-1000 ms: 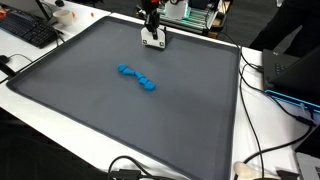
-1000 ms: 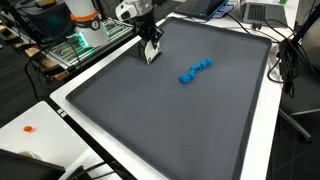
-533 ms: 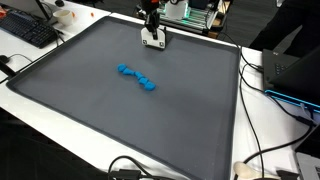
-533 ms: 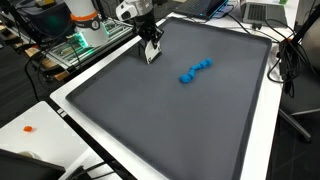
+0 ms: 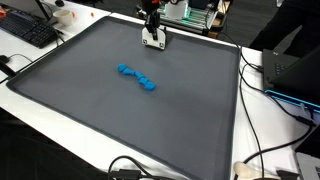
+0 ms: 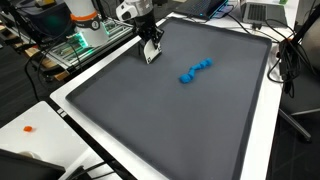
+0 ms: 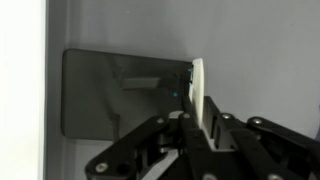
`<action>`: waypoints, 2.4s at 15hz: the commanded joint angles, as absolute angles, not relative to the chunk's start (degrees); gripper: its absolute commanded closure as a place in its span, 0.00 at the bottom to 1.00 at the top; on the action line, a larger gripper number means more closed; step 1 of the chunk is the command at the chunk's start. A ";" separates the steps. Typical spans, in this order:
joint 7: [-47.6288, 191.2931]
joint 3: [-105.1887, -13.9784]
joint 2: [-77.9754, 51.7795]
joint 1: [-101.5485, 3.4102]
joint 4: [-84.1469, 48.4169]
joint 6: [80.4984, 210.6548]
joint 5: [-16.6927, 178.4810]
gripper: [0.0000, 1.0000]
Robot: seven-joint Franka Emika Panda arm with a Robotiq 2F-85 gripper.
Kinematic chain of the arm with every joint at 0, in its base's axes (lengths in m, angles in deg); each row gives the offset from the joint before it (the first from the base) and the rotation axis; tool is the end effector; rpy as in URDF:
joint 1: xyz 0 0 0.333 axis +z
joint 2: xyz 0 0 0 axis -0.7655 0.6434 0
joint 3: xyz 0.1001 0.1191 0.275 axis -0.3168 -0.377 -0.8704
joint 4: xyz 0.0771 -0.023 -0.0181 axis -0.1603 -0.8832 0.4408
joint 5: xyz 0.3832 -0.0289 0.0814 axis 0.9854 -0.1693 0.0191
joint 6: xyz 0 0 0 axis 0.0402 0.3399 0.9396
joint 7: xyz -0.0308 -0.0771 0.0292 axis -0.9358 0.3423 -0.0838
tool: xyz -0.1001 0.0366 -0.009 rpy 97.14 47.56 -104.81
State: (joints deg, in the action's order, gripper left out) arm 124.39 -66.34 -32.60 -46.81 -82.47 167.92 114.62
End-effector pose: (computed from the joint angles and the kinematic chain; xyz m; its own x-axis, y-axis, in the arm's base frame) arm 0.3962 0.0209 0.2393 0.1925 -0.9629 -0.1890 -0.9780 -0.1725 -0.1168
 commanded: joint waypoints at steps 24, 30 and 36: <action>130.06 -69.80 -48.11 -51.46 -72.32 145.17 84.21 0.00; 117.52 -71.36 -44.20 -49.84 -62.27 144.33 79.68 0.00; 100.91 -71.65 -39.10 -47.86 -56.28 144.99 80.30 0.00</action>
